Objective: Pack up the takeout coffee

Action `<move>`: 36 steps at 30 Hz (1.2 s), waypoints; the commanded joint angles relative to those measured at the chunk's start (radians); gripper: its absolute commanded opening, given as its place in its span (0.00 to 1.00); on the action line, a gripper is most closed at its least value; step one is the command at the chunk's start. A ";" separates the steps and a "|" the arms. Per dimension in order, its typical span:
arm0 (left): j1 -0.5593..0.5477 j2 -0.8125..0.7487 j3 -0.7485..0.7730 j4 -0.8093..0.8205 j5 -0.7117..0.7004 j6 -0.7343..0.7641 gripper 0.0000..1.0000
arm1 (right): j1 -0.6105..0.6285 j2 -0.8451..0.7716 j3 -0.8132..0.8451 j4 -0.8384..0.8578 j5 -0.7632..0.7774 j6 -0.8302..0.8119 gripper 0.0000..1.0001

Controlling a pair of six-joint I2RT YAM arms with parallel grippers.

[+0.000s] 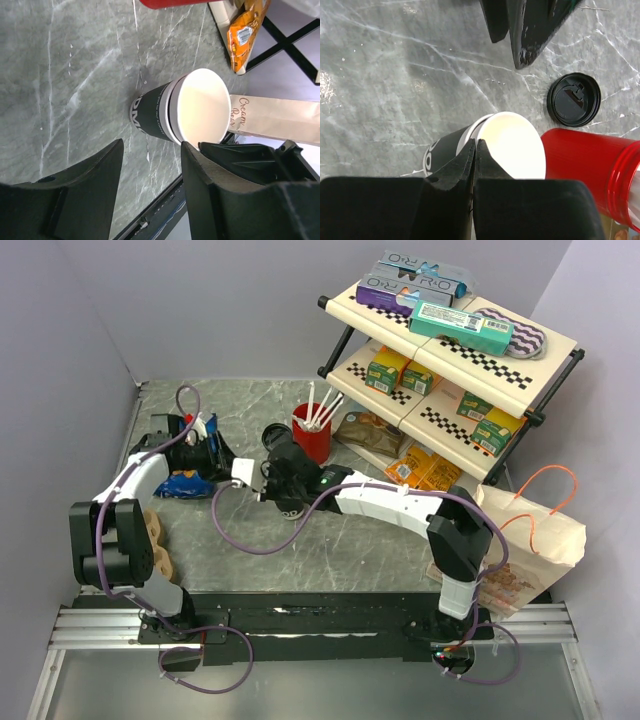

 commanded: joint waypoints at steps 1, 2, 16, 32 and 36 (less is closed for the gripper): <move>0.022 -0.013 0.040 -0.010 0.050 0.020 0.55 | -0.005 -0.091 -0.007 0.062 0.029 0.040 0.00; 0.024 -0.014 0.038 -0.010 0.050 0.019 0.55 | -0.006 -0.094 -0.013 0.057 0.030 0.044 0.00; 0.033 -0.033 0.030 0.012 0.065 0.004 0.55 | 0.006 -0.180 -0.093 -0.060 -0.002 0.110 0.02; -0.013 0.000 0.032 0.046 0.167 -0.026 0.55 | 0.029 -0.174 -0.095 -0.034 -0.017 0.088 0.00; -0.090 0.041 0.110 -0.039 0.121 0.013 0.51 | 0.035 -0.178 -0.102 -0.040 -0.027 0.077 0.00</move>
